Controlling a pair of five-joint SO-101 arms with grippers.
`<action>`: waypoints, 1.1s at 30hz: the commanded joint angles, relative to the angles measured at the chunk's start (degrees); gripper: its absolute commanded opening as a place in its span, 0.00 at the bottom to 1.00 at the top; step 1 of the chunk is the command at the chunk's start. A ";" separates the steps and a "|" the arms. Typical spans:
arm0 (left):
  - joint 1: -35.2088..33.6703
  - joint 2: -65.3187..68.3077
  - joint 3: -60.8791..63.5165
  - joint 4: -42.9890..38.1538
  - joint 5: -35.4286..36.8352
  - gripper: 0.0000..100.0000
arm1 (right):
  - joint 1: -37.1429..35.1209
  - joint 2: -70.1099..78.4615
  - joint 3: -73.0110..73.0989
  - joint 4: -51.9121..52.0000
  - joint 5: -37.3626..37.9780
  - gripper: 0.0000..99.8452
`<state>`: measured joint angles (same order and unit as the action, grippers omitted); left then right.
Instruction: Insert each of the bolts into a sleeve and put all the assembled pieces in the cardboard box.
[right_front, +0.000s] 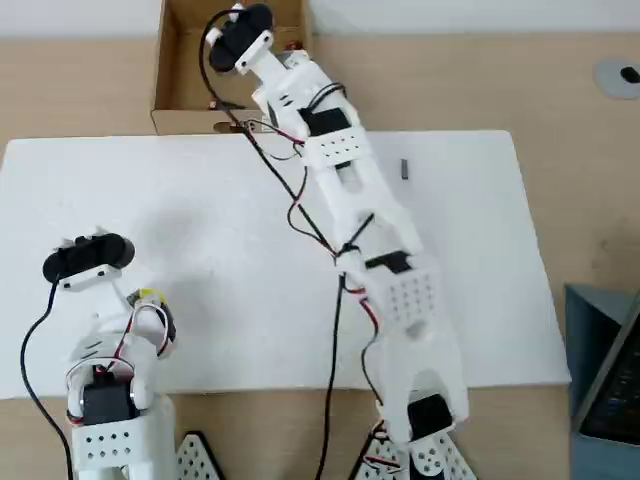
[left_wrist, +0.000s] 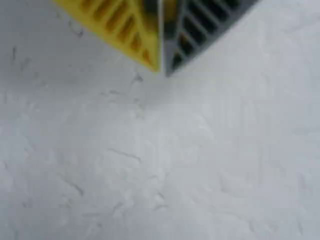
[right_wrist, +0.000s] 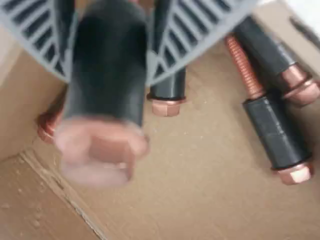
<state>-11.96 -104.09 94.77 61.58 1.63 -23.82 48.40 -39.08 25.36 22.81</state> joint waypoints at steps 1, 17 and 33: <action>-0.09 -0.31 -0.44 -1.05 -0.09 0.00 | 0.66 2.86 -10.68 -1.14 2.29 0.01; -0.09 -0.31 -0.44 -1.05 -0.09 0.00 | 0.66 10.77 -22.37 8.09 6.24 0.14; -0.09 -0.31 -0.44 -1.05 -0.09 0.00 | 0.75 10.59 -28.35 11.08 5.98 0.13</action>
<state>-11.96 -104.09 94.77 61.58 1.63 -23.82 59.91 -61.67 34.33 28.79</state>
